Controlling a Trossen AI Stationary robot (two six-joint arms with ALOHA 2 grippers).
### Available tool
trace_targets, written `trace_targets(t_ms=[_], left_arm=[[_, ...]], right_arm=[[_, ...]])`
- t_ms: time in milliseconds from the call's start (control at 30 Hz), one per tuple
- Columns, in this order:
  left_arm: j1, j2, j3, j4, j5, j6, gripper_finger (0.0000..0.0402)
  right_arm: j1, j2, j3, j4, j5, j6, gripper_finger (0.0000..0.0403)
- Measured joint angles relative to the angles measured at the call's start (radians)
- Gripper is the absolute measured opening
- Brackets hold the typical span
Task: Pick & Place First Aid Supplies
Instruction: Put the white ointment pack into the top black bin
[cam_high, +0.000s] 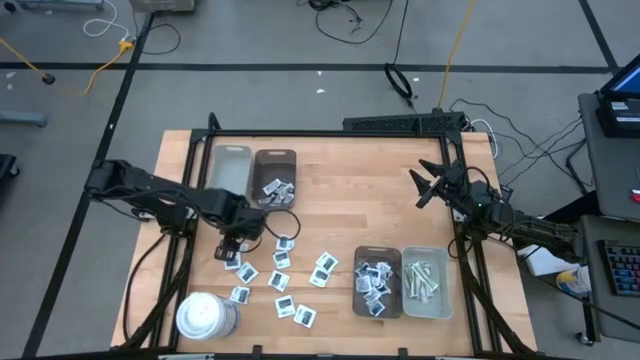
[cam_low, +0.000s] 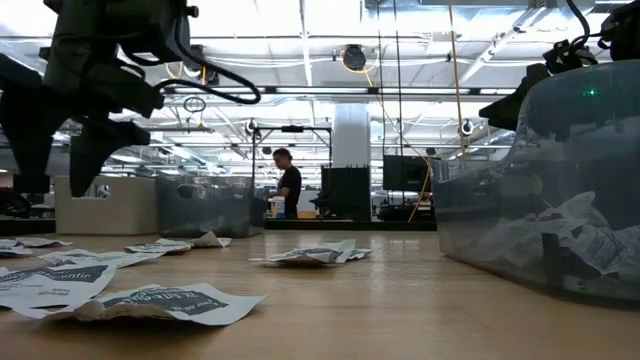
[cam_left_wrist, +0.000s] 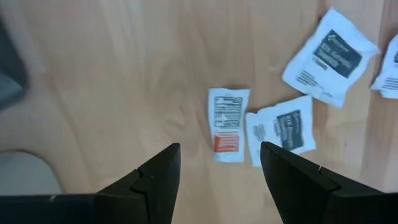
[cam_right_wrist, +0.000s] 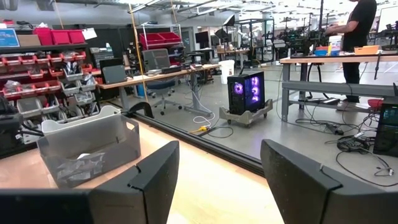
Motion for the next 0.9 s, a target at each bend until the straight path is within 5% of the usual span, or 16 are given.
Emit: trace_targets(t_ms=[900], left_arm=[[-0.084,0.279,0.007,0.161,-0.014,-0.19,0.0227]], right_arm=[[0.0,0.0,0.0,0.0,0.0,0.0,0.022]])
